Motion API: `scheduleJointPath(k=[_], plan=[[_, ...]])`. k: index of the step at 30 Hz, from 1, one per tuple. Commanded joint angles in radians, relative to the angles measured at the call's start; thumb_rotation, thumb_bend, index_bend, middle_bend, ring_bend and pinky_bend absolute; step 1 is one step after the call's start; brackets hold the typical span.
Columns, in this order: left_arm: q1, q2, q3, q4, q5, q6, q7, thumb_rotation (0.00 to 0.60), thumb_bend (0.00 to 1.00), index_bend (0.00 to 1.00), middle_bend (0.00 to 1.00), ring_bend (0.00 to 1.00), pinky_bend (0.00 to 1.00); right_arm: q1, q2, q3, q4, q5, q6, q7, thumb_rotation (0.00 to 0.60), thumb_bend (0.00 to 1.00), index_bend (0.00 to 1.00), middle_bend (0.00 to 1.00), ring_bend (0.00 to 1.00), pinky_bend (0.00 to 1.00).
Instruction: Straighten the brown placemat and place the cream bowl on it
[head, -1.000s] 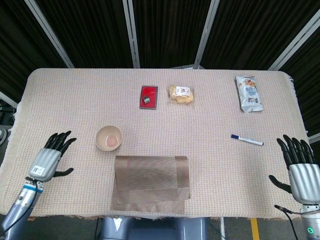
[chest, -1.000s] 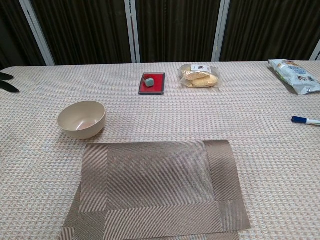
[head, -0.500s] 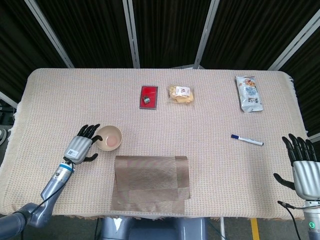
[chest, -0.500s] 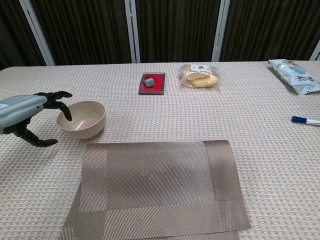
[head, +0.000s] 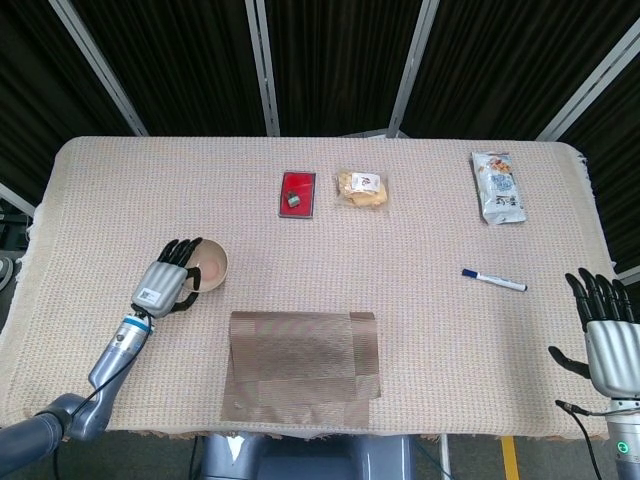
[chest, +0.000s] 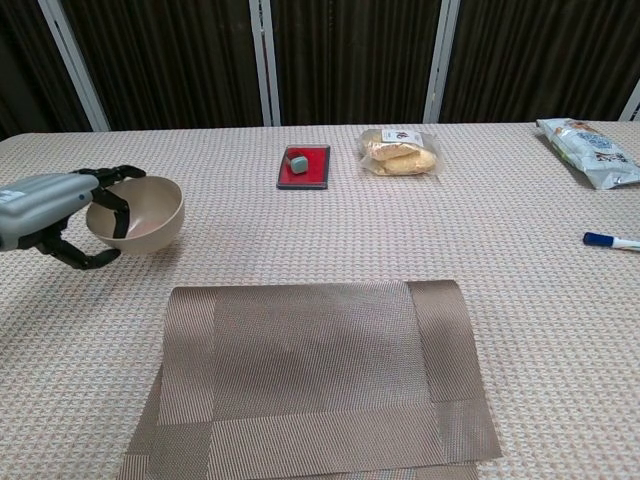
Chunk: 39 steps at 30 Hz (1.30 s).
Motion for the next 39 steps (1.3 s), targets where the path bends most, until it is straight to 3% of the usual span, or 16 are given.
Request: scheduleJointPath(k=[1, 8, 18, 20, 24, 26, 31, 33, 39], plan=[[0.013, 0.043, -0.015, -0.007, -0.028, 0.013, 0.000, 0.600, 0.40, 0.63, 0.00, 0.00, 0.00, -0.001, 0.002, -0.001, -0.003, -0.004, 0.003, 0.002, 0.600, 0.00, 0.00, 0.00, 0.00, 0.00], [0.056, 0.129, -0.010, 0.004, -0.082, -0.003, -0.045, 0.600, 0.40, 0.63, 0.00, 0.00, 0.00, -0.002, 0.006, -0.007, -0.012, -0.016, 0.007, 0.000, 0.600, 0.00, 0.00, 0.00, 0.00, 0.00], [0.098, 0.128, 0.029, 0.077, -0.102, -0.032, -0.105, 0.600, 0.39, 0.61, 0.00, 0.00, 0.00, -0.007, 0.016, -0.007, -0.030, -0.031, 0.024, 0.014, 0.600, 0.00, 0.00, 0.00, 0.00, 0.00], [0.100, 0.124, 0.032, 0.080, -0.100, -0.034, -0.110, 0.600, 0.37, 0.54, 0.00, 0.00, 0.00, -0.007, 0.018, -0.007, -0.031, -0.032, 0.025, 0.017, 0.600, 0.00, 0.00, 0.00, 0.00, 0.00], [0.103, 0.134, 0.039, 0.046, -0.085, -0.028, -0.128, 0.600, 0.13, 0.19, 0.00, 0.00, 0.00, -0.009, 0.023, -0.007, -0.033, -0.034, 0.028, 0.026, 0.600, 0.00, 0.00, 0.00, 0.00, 0.00], [0.107, 0.145, 0.044, -0.004, -0.019, 0.049, -0.172, 0.600, 0.08, 0.14, 0.00, 0.00, 0.00, -0.010, 0.025, -0.006, -0.034, -0.034, 0.031, 0.030, 0.600, 0.00, 0.00, 0.00, 0.00, 0.00], [0.105, 0.171, 0.087, -0.120, 0.164, 0.208, -0.255, 0.600, 0.08, 0.14, 0.00, 0.00, 0.00, -0.009, 0.025, -0.005, -0.032, -0.031, 0.029, 0.031, 0.600, 0.00, 0.00, 0.00, 0.00, 0.00], [0.094, 0.181, 0.119, -0.183, 0.234, 0.230, -0.254, 0.600, 0.08, 0.19, 0.00, 0.00, 0.00, -0.009, 0.025, -0.005, -0.031, -0.029, 0.028, 0.029, 0.600, 0.00, 0.00, 0.00, 0.00, 0.00], [0.061, 0.158, 0.208, -0.332, 0.361, 0.188, -0.174, 0.600, 0.08, 0.37, 0.00, 0.00, 0.00, -0.013, 0.026, -0.004, -0.032, -0.028, 0.036, 0.030, 0.600, 0.00, 0.00, 0.00, 0.00, 0.00]])
